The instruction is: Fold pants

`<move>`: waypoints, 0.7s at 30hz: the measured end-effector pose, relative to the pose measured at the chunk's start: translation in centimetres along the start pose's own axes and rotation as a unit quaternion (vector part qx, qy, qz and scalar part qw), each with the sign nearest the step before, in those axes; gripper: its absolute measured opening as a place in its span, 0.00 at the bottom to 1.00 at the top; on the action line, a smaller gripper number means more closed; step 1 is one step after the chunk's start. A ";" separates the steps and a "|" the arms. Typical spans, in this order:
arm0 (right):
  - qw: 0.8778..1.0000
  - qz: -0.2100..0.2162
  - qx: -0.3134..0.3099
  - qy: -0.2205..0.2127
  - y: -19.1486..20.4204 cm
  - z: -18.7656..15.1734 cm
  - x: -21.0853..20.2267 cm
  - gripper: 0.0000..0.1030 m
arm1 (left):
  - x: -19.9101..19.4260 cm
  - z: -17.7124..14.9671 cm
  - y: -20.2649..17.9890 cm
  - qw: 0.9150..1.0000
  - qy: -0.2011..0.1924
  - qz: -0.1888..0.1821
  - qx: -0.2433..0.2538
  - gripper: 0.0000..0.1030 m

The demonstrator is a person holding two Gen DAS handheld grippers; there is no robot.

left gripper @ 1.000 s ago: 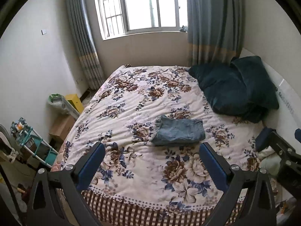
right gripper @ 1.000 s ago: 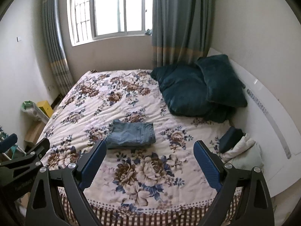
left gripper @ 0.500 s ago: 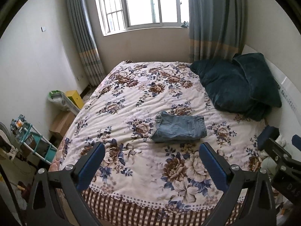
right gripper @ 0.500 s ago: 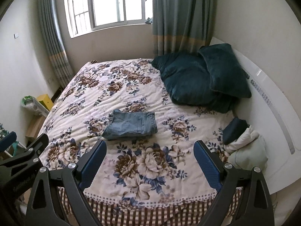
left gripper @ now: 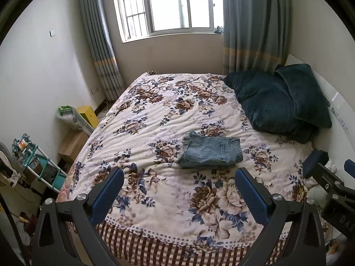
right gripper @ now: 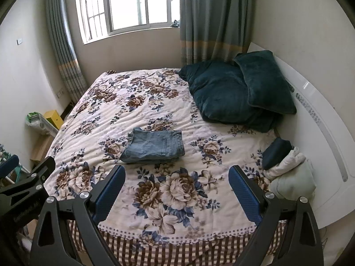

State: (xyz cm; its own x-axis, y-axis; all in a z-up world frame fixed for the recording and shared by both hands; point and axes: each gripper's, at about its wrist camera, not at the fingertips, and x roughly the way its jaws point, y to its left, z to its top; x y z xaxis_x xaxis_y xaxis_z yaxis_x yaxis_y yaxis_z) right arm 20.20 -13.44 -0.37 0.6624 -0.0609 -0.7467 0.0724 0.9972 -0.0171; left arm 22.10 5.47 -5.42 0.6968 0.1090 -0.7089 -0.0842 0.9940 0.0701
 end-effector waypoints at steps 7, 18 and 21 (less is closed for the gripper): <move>1.000 -0.001 0.000 0.000 -0.1 -0.1 -0.2 0.93 | 0.0 0.0 -0.1 1.000 -0.002 -0.002 0.000 0.99; 1.000 -0.001 -0.005 0.002 0.1 -1.0 -1.0 0.94 | -0.4 -0.2 -0.1 1.000 -0.003 0.001 0.004 0.99; 1.000 0.001 -0.004 0.001 0.3 -1.1 -1.2 0.94 | -0.6 -0.4 -0.1 1.000 -0.005 0.003 0.004 0.99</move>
State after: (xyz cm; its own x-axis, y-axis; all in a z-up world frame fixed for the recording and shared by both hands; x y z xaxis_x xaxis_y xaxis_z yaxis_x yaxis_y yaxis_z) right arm 18.62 -13.03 -0.25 0.6608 -0.0582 -0.7483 0.0644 0.9977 -0.0207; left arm 21.43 5.32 -5.25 0.7034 0.1143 -0.7016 -0.0822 0.9934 0.0794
